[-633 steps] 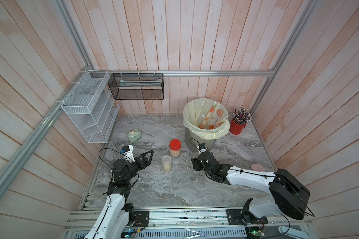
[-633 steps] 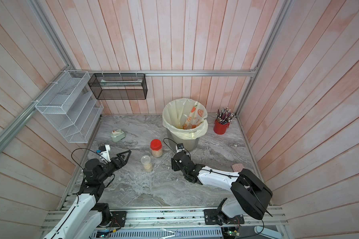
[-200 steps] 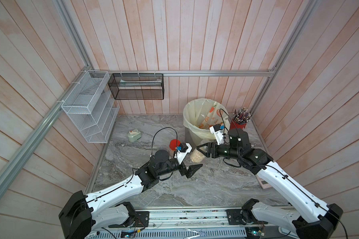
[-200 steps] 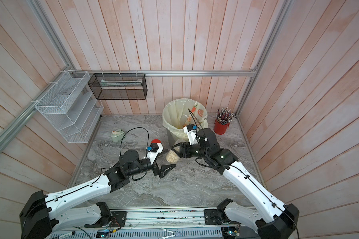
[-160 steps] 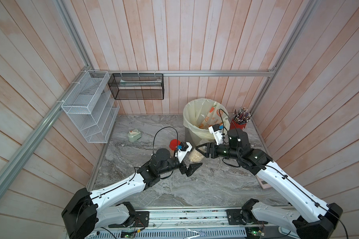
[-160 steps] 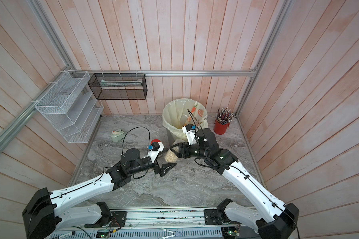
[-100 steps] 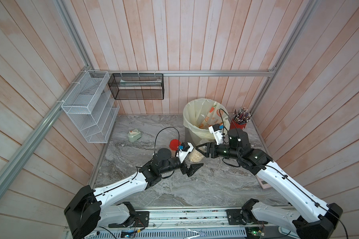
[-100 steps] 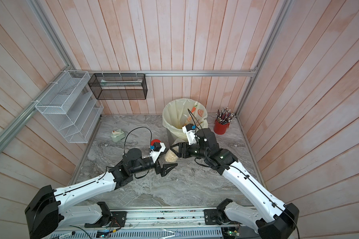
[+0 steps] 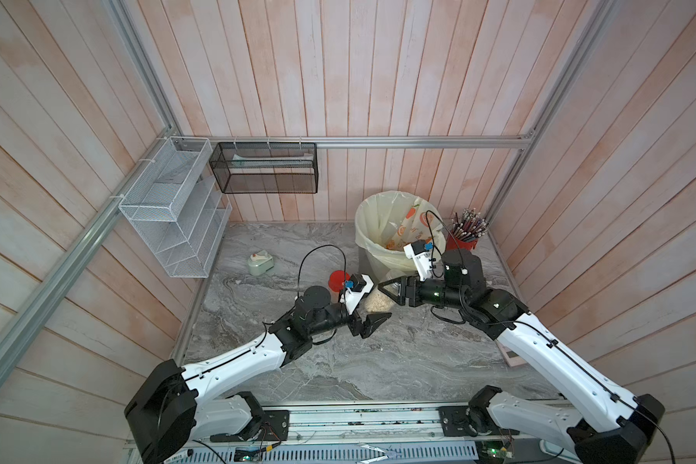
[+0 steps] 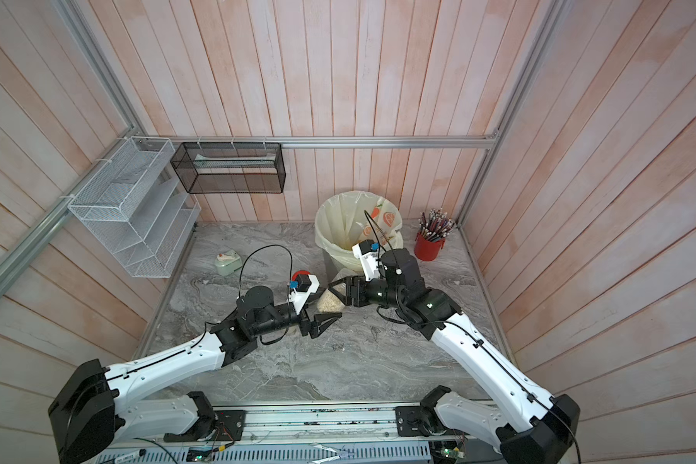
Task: Empty expired oatmeal from jars
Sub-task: Pick up the jar from the center of the board.
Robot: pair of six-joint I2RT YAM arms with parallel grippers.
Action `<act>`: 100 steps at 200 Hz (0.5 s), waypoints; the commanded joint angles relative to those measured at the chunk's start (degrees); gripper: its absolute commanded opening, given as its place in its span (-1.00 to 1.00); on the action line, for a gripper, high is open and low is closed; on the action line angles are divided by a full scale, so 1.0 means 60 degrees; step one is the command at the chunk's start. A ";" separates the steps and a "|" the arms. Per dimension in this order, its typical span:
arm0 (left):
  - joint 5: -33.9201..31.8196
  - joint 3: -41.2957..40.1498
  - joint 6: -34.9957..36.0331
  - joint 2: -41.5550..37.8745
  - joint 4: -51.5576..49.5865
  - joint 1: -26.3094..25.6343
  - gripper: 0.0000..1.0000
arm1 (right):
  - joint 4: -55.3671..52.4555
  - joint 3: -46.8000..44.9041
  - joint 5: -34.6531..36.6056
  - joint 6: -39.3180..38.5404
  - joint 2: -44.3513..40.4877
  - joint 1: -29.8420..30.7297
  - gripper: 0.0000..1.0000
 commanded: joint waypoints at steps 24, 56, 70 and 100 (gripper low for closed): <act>0.0104 0.0163 0.0042 0.0156 0.0266 0.0033 0.67 | 0.0377 -0.0109 -0.0270 0.0159 -0.0137 0.0065 -0.33; 0.0051 0.0180 0.0035 0.0190 0.0314 0.0077 0.58 | 0.0378 -0.0175 -0.0301 0.0163 -0.0126 0.0104 -0.33; 0.0087 0.0228 0.0020 0.0285 0.0304 0.0092 0.49 | 0.0400 -0.0182 -0.0305 0.0161 -0.0134 0.0123 -0.33; 0.0096 0.0246 -0.0009 0.0344 0.0353 0.0122 0.32 | 0.0431 -0.0198 -0.0345 0.0146 -0.0116 0.0145 -0.33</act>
